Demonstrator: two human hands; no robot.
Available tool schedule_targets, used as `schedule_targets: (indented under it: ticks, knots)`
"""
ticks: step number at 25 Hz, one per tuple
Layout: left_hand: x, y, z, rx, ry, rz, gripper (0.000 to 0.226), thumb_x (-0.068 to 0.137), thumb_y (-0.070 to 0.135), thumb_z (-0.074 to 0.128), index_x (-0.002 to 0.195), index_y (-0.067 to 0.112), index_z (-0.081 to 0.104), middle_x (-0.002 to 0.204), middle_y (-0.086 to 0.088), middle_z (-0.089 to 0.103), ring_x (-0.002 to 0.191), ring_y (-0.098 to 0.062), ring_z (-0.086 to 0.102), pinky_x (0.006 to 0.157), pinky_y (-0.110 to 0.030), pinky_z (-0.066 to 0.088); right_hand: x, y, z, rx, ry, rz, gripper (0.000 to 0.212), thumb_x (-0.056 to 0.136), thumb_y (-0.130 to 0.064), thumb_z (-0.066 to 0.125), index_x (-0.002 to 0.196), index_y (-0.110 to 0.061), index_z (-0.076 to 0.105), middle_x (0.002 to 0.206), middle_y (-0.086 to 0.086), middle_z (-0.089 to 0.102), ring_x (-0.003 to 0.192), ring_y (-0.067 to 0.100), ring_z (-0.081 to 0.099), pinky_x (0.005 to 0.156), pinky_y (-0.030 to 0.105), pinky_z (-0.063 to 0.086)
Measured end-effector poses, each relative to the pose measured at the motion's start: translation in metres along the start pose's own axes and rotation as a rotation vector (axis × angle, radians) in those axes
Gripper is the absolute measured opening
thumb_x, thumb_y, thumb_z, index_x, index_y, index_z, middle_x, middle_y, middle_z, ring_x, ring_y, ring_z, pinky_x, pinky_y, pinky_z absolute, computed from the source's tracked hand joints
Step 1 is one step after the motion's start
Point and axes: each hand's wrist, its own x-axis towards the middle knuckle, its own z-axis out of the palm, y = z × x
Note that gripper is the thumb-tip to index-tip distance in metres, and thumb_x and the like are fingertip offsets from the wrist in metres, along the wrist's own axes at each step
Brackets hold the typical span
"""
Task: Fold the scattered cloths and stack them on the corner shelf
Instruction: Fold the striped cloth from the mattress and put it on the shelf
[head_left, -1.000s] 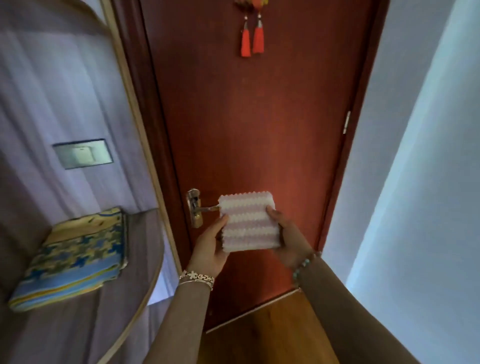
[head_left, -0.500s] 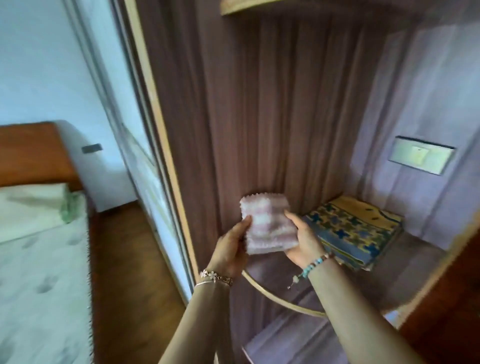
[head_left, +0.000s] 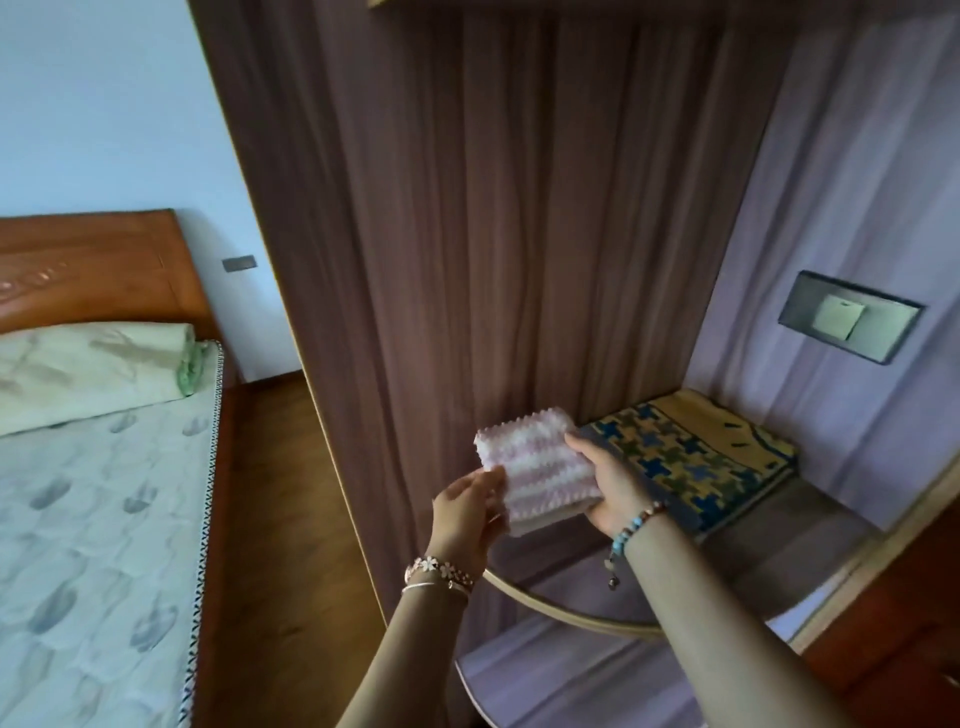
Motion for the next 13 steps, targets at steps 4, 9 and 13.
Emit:
schedule_targets:
  ticks: [4, 9, 13]
  knots:
    - [0.005, -0.028, -0.003, 0.188, 0.24, 0.061, 0.016, 0.082, 0.001, 0.067, 0.094, 0.004, 0.057, 0.052, -0.004, 0.057, 0.033, -0.01, 0.046, 0.04, -0.023, 0.045, 0.016, 0.018, -0.013, -0.192, 0.173, -0.122, 0.036, 0.069, -0.02, 0.079, 0.102, -0.009, 0.072, 0.096, 0.01, 0.073, 0.099, 0.029, 0.067, 0.092, 0.043, 0.052]
    - [0.005, -0.037, -0.006, 0.404, 0.389, 0.14, 0.033, 0.073, 0.001, 0.07, 0.102, 0.012, 0.058, 0.06, -0.007, 0.065, 0.038, -0.013, 0.054, 0.049, -0.032, 0.054, 0.018, 0.038, -0.017, -0.43, 0.253, -0.337, 0.025, 0.081, -0.008, 0.072, 0.105, -0.007, 0.073, 0.101, 0.01, 0.074, 0.096, 0.022, 0.067, 0.089, 0.037, 0.054]
    - [0.006, -0.039, -0.002, 0.52, 0.414, 0.2, 0.023, 0.074, 0.003, 0.071, 0.096, 0.009, 0.07, 0.078, -0.008, 0.073, 0.042, -0.008, 0.06, 0.055, -0.034, 0.06, 0.022, 0.042, -0.022, -0.59, 0.28, -0.426, 0.017, 0.086, -0.009, 0.066, 0.099, -0.011, 0.076, 0.099, 0.007, 0.075, 0.094, 0.021, 0.067, 0.086, 0.032, 0.053]
